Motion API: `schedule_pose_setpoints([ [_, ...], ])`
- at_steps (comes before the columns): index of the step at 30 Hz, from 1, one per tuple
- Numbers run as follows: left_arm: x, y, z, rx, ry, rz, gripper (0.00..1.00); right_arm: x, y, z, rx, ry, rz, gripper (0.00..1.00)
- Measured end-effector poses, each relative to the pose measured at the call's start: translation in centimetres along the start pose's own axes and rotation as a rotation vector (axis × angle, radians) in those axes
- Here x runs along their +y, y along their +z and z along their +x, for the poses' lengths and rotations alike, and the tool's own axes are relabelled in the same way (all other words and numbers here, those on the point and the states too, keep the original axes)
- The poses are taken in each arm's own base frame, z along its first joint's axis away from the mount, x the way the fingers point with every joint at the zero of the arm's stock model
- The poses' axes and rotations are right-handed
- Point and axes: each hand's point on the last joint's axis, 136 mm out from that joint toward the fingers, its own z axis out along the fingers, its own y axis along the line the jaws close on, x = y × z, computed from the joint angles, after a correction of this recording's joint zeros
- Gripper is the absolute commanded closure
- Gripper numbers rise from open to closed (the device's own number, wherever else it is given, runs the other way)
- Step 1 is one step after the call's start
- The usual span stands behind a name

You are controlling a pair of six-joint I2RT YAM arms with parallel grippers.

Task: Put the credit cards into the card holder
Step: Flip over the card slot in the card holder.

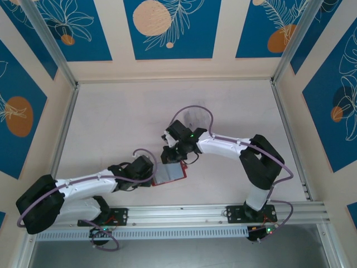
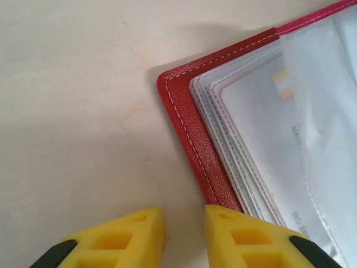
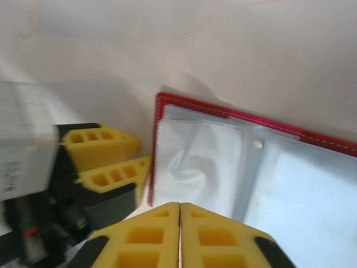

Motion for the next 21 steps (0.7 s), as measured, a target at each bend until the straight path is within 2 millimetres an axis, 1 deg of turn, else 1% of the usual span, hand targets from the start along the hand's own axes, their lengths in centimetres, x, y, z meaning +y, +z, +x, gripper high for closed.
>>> schedule_pose_setpoints([
  [4, -0.1, -0.1, -0.1, -0.005, -0.001, 0.005, 0.73, -0.8, 3.0, 1.6, 0.073, -0.001, 0.054, 0.95],
  [7, 0.0, 0.0, 0.0, -0.002, 0.0, 0.002, 0.72, -0.8, 5.1, 2.4, 0.124, -0.01, 0.073, 0.94],
  [10, 0.0, 0.0, 0.0, -0.003, 0.0, 0.002, 0.73, 0.4, 5.5, 1.5, 0.111, -0.028, 0.056, 0.93],
  [12, 0.0, 0.0, 0.0, -0.002, 0.0, 0.002, 0.72, 0.6, 5.7, 1.3, 0.107, -0.033, 0.046, 0.91],
  [16, 0.2, -0.4, 0.1, -0.002, -0.001, 0.001, 0.67, 0.2, 5.5, 1.2, 0.104, -0.021, 0.041, 0.88],
  [18, 0.2, -1.0, 0.0, -0.008, -0.001, 0.006, 0.64, -0.1, 5.1, 1.2, 0.099, -0.012, 0.044, 0.87],
  [21, 0.0, -2.4, -0.5, -0.035, -0.005, 0.031, 0.59, -0.6, 3.9, 1.0, 0.08, -0.007, 0.05, 0.84],
])
